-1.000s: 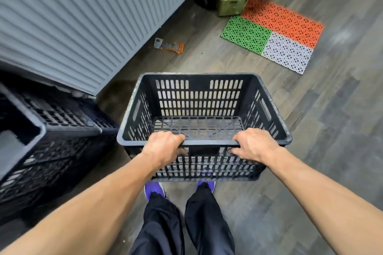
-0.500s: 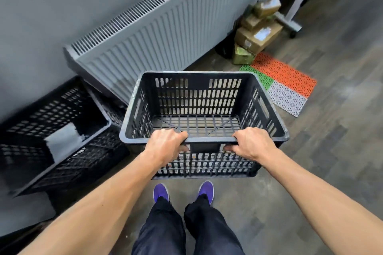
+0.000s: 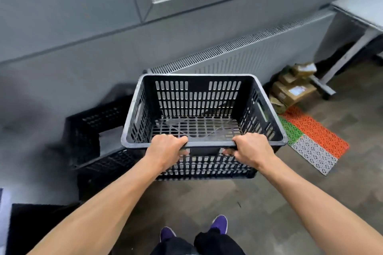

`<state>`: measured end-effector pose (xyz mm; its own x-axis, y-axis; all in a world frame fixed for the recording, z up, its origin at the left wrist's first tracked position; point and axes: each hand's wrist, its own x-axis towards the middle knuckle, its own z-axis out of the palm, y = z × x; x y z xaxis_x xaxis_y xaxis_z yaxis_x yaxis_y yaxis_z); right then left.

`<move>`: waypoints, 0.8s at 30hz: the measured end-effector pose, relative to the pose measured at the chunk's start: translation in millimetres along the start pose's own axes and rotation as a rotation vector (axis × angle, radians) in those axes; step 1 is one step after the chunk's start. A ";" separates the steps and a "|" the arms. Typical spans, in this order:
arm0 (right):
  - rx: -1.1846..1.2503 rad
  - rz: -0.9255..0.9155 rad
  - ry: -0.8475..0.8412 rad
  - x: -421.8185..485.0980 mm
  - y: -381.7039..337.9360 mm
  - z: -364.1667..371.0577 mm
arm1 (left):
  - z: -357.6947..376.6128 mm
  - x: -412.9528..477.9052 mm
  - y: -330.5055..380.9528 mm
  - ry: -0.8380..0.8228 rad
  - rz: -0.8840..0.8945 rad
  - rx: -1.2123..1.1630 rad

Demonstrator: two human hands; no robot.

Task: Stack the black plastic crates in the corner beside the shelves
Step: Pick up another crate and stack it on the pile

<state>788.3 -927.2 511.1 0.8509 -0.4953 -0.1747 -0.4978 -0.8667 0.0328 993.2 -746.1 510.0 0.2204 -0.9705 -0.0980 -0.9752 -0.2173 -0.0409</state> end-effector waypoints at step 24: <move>-0.108 -0.387 0.120 110.3 -279.4 -59.1 | 12.4 -200.1 -215.2 0.052 -0.453 -0.027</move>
<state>1031.2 -743.2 540.8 0.9884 -0.1296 -0.0789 -0.1223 -0.9883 0.0914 1159.3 -503.9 526.0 0.6243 -0.7807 -0.0264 -0.7810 -0.6231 -0.0422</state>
